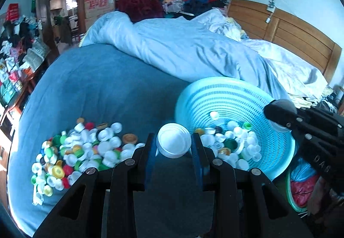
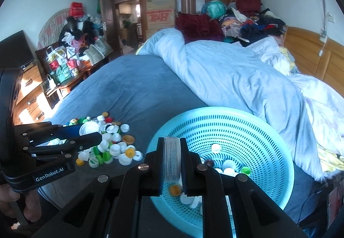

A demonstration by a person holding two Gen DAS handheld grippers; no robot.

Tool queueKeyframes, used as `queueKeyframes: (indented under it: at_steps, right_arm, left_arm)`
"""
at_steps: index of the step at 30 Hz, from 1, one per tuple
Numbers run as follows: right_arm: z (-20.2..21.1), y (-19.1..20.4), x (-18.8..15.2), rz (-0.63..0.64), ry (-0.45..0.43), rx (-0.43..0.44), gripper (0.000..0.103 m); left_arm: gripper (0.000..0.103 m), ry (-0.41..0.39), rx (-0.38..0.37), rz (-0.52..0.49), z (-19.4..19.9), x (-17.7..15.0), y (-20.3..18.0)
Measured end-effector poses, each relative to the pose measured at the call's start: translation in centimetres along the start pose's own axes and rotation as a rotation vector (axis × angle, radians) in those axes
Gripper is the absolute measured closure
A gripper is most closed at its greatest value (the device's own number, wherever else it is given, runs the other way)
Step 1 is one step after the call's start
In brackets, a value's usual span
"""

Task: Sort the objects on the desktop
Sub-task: 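Carry both white caps over the blue basket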

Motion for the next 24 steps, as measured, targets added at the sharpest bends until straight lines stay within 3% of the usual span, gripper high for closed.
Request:
queueKeyframes:
  at_steps: [9,24]
  right_arm:
    - [0.0,-2.7,0.1,-0.034,-0.004,-0.038,0.090]
    - [-1.1,-5.6,-0.2,-0.070,0.025,-0.059,0.090]
  left_arm:
    - [0.076,0.006,-0.055,-0.055,-1.4,2.1,-4.4]
    - [0.076,0.044,-0.084,-0.090,-3.6,3.2,-7.5]
Point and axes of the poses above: each gripper's, at about its wrist camera, not at the fingertips, and z roughly against the way its jaws point, y to its left, x to its top, the point moved 5 cm from there along -z, roughly the way its jaws point, and after that the axes turned 1 degree about -z, right-handed, at the moved point
